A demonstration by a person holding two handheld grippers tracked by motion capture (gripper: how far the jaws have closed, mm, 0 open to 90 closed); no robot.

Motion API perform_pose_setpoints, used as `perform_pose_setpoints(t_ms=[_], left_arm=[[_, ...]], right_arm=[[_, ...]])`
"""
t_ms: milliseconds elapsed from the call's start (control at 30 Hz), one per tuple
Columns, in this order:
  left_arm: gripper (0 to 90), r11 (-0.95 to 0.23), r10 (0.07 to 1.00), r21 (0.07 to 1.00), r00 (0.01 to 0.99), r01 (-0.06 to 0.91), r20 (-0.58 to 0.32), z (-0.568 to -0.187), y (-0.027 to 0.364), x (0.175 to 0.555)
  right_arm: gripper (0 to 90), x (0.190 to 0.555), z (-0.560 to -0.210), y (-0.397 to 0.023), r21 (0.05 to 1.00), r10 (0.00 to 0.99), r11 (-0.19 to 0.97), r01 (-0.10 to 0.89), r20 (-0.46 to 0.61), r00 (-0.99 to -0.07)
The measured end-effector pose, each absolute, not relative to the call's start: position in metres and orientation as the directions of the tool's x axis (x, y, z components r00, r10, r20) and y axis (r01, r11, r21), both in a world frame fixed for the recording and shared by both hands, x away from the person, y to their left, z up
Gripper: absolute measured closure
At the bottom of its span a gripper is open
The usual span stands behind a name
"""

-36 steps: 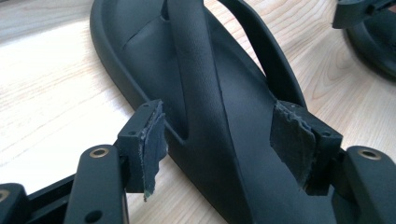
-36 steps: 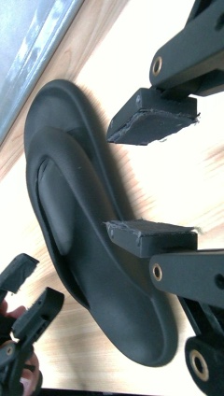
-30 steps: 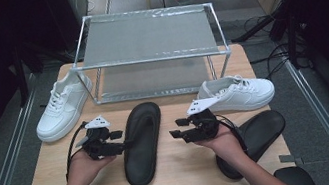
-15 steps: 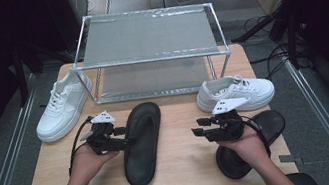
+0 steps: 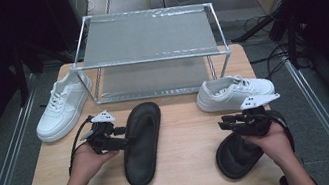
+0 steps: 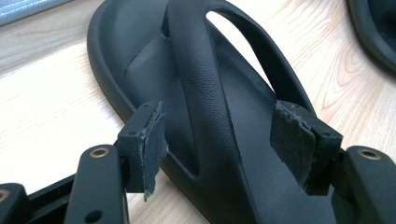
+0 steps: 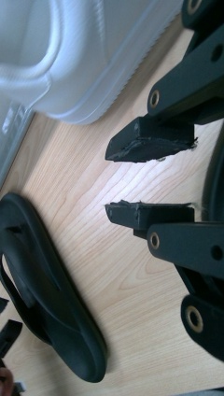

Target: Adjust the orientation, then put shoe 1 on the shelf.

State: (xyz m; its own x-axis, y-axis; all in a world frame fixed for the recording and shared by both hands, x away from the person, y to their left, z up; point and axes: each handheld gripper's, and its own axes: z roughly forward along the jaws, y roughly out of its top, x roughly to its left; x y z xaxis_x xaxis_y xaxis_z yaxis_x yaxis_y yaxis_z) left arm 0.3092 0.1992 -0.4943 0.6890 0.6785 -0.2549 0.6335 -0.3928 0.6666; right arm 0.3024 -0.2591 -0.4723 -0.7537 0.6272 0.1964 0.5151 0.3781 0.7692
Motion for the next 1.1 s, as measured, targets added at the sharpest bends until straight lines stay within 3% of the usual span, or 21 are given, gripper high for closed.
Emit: perform_pose_setpoints(t_ms=[200, 467, 1100], left_arm=[[36.3, -0.395, 0.687, 0.658, 0.682, 0.641, -0.252, -0.495, 0.200, 0.312], [36.9, -0.386, 0.681, 0.677, 0.688, 0.627, -0.249, -0.495, 0.197, 0.315], [38.1, -0.362, 0.681, 0.711, 0.692, 0.603, -0.240, -0.492, 0.191, 0.328]], right_arm=[[74.3, 0.298, -0.473, -0.270, 0.766, 0.654, 0.365, 0.529, 0.194, -0.731], [90.0, 0.285, -0.475, -0.284, 0.736, 0.685, 0.363, 0.571, 0.205, -0.700], [90.0, 0.254, -0.486, -0.316, 0.697, 0.718, 0.382, 0.607, 0.190, -0.670]])
